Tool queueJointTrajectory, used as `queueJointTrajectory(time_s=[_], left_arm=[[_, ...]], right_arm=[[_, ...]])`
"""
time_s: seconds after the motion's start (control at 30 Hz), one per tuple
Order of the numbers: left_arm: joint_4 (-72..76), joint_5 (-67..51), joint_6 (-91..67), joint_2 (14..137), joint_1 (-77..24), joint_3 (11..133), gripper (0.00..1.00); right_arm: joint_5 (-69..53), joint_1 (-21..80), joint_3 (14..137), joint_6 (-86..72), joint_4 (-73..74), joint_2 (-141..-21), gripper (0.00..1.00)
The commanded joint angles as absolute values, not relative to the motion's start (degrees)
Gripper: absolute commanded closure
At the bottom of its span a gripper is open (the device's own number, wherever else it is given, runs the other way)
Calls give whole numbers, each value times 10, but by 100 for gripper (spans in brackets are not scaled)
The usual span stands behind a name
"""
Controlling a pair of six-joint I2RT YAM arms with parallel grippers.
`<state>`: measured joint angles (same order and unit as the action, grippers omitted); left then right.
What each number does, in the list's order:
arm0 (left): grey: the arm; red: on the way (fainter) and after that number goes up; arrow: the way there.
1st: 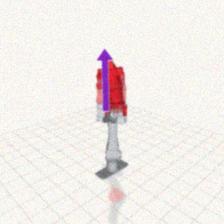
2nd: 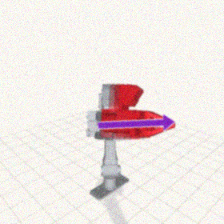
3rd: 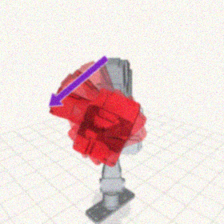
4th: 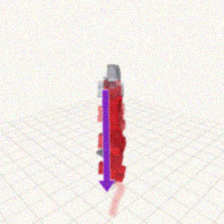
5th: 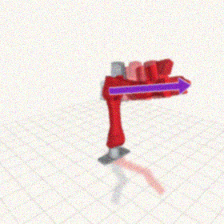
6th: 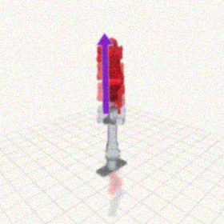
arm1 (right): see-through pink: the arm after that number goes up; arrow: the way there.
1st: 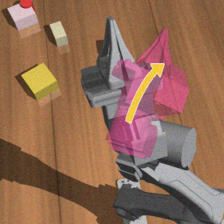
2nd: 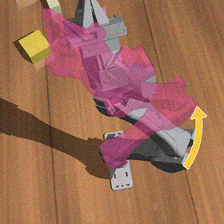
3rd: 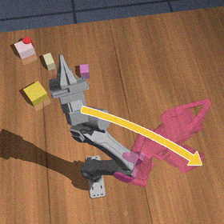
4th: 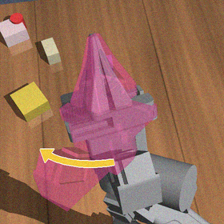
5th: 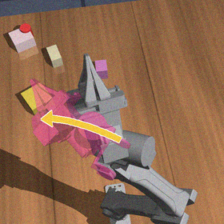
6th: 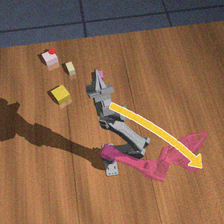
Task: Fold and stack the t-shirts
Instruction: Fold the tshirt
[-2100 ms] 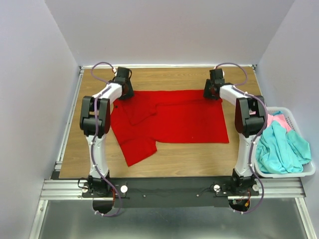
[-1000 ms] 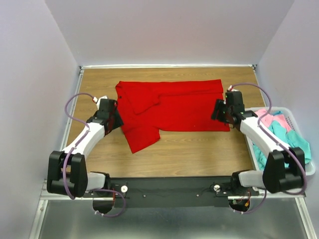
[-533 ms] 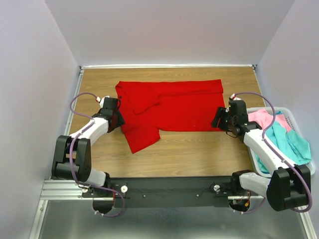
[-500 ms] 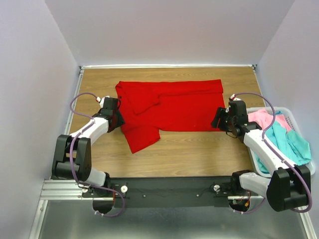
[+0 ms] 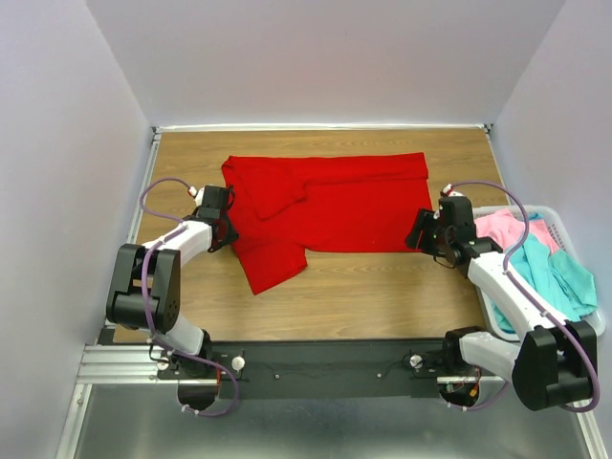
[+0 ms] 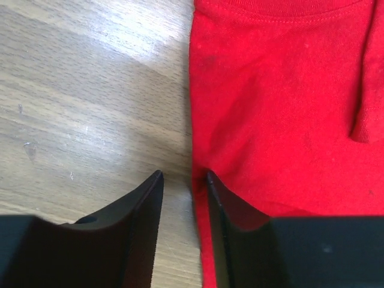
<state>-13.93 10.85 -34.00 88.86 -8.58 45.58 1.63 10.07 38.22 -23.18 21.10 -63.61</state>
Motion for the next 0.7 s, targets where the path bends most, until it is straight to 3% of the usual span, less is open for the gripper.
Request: queueJointTrajectory(time_s=[0.0,0.07,0.1,0.2,0.67], left_arm=[[-139,100,-345,898,-85,454,68],[-140,100,-344,896,-85,453,75],[-141,99,-343,895,-85,453,87],[-143,100,-343,892,-85,452,99],[-201,184,-316,843,-78,446,100]], right_arm=[[46,102,376,-251,217,-630,31],[57,101,376,-256,219,-628,31],[61,101,377,-258,220,-630,31],[64,102,381,-262,226,-636,31],[95,101,405,-287,260,-723,31]])
